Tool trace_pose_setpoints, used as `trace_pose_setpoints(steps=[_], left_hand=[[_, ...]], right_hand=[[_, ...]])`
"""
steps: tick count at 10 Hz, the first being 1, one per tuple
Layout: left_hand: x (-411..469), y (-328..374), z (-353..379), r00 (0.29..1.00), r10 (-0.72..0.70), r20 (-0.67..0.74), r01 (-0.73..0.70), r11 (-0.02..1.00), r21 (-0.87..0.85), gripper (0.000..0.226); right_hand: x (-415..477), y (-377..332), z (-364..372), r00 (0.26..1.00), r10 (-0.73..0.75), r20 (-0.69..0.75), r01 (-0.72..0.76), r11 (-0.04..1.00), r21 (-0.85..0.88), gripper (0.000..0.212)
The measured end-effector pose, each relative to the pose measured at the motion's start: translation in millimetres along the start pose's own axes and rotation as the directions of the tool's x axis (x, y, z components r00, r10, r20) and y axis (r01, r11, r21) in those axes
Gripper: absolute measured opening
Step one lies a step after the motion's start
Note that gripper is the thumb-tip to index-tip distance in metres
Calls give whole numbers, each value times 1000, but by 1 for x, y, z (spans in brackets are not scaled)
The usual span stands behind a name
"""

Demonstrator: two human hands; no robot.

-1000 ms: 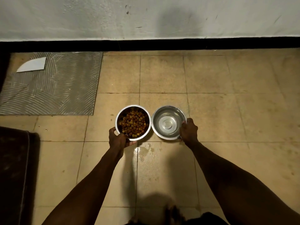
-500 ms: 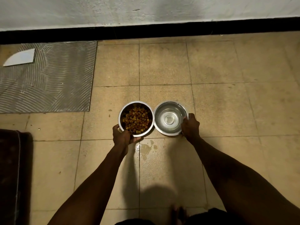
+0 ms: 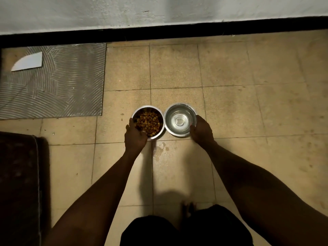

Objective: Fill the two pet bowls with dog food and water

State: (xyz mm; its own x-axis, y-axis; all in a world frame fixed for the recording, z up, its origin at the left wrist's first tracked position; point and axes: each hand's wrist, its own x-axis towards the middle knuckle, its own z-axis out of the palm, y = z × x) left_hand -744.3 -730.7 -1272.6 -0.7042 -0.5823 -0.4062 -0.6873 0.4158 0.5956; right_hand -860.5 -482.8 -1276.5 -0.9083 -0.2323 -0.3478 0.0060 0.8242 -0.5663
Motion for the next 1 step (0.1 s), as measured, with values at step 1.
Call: trace_pose_setpoints(steps=[1], left_hand=[[-29,33,-28,983,162,90,-166,986,35,78]], right_hand=[[-26,-25,-22,997,-58,48,59,998,-22,54]])
